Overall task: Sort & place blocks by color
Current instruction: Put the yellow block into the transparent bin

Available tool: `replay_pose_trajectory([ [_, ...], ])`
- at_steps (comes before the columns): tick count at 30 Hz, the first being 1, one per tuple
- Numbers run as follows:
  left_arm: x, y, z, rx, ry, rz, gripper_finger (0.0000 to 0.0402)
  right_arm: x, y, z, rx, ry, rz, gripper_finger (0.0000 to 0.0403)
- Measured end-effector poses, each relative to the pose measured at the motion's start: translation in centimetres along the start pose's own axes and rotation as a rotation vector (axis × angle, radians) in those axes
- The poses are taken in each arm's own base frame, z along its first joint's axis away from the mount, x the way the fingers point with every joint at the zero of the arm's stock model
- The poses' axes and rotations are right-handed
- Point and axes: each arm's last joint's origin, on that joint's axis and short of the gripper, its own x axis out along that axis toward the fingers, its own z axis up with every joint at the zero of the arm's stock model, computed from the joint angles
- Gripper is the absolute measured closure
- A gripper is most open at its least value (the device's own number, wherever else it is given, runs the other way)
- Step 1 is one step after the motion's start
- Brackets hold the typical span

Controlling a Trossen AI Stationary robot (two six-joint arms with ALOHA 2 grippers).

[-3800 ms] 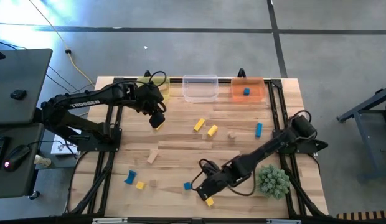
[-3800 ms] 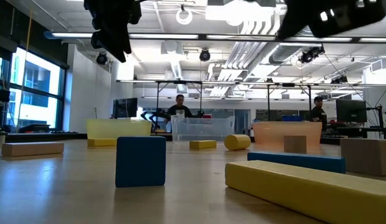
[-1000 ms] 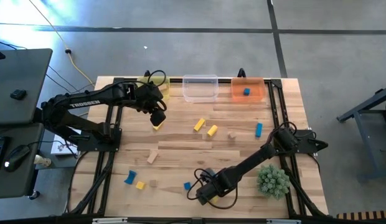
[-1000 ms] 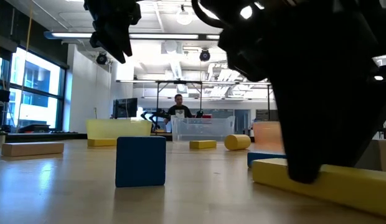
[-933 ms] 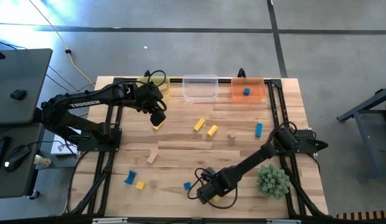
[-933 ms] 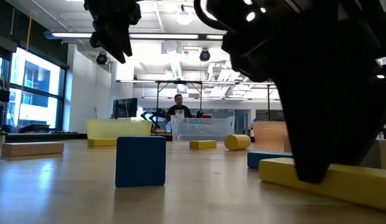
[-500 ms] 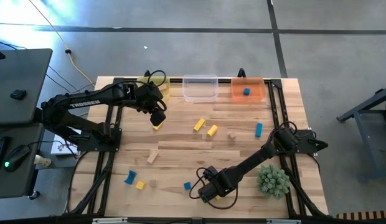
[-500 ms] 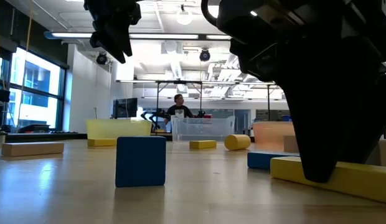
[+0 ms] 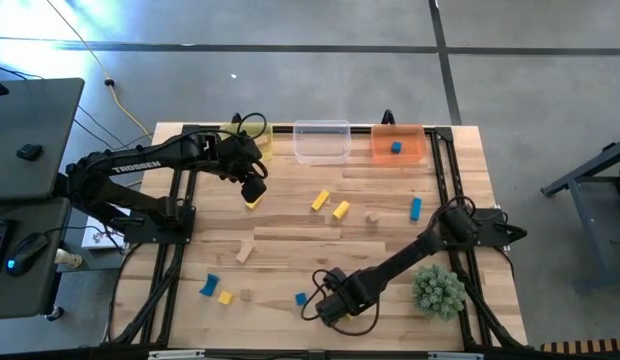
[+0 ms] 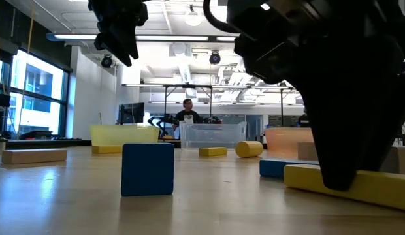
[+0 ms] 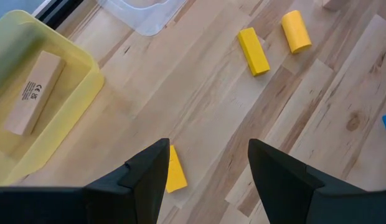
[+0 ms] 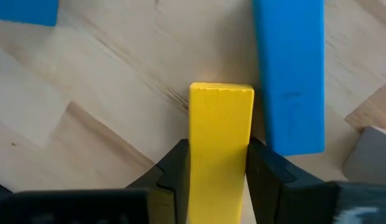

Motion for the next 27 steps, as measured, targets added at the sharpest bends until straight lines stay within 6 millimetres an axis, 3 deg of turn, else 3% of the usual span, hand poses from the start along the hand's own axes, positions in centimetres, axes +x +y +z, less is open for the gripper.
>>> replay_pose_trajectory([
  [5,0.0,0.0,0.0,0.0,0.0,0.0,0.0193,-2.9,1.0,0.5,-0.063,-0.015,-0.023,0.0306],
  [10,0.0,0.0,0.0,0.0,0.002,-0.005,0.0193,-6.3,1.6,2.4,-0.138,-0.047,-0.022,0.0306],
  [16,0.0,0.0,0.0,0.006,0.004,-0.008,0.0193,-9.7,1.6,6.3,-0.248,-0.14,-0.02,0.0306],
  [27,0.1,0.9,0.3,0.034,-0.02,0.072,0.0193,-14.8,-1.1,14.0,-0.398,-0.257,-0.102,0.0306],
])
